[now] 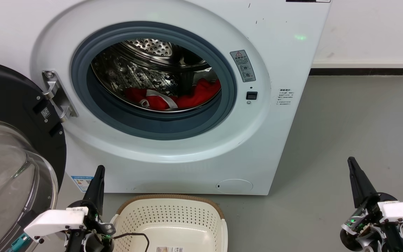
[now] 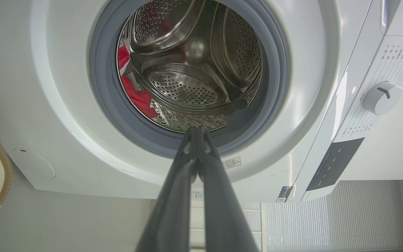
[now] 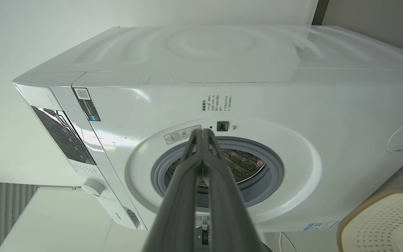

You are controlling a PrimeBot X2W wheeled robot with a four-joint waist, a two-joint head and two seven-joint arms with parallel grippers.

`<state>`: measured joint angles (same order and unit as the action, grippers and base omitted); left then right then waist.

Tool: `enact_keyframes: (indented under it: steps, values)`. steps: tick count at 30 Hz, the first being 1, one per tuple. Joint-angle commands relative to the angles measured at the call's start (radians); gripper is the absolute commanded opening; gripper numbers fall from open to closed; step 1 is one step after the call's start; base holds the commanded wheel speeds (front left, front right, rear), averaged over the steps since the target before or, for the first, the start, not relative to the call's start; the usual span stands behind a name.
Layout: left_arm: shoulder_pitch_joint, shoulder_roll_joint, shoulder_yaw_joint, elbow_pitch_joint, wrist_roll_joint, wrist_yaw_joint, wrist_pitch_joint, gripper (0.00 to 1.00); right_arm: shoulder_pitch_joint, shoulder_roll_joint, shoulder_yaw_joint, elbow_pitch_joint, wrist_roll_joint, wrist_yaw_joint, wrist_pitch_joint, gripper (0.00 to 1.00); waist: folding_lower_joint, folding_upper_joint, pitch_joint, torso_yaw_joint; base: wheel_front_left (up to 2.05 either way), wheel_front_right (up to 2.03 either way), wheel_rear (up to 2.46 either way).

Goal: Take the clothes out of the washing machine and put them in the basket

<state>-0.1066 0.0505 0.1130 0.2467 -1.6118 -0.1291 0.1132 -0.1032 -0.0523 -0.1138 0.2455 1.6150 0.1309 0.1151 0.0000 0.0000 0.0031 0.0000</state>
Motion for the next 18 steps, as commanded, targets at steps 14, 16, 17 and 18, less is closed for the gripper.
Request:
enact_keyframes:
  steps: [14,16,17,18]
  values:
    - [-0.006,-0.001,0.002,-0.001,-0.003,-0.004,0.005,0.00,-0.012,0.003,0.001,0.001,-0.004,0.000,0.000,0.00,0.0000,0.0000,0.000,0.000,0.00,0.00,0.00]
    - [-0.006,-0.001,0.002,-0.001,-0.003,-0.004,0.005,0.00,-0.012,0.003,0.001,0.001,-0.004,0.000,0.000,0.00,0.0000,0.0000,0.000,0.000,0.00,0.00,0.00]
    - [-0.006,-0.001,0.002,-0.001,-0.003,-0.004,0.005,0.00,-0.012,0.003,0.001,0.001,-0.004,0.000,0.000,0.00,0.0000,0.0000,0.000,0.000,0.00,0.00,0.00]
    - [-0.006,-0.001,0.002,-0.001,-0.003,-0.004,0.005,0.00,-0.012,0.003,0.001,0.001,-0.004,0.000,0.000,0.00,0.0000,0.0000,0.000,0.000,0.00,0.00,0.00]
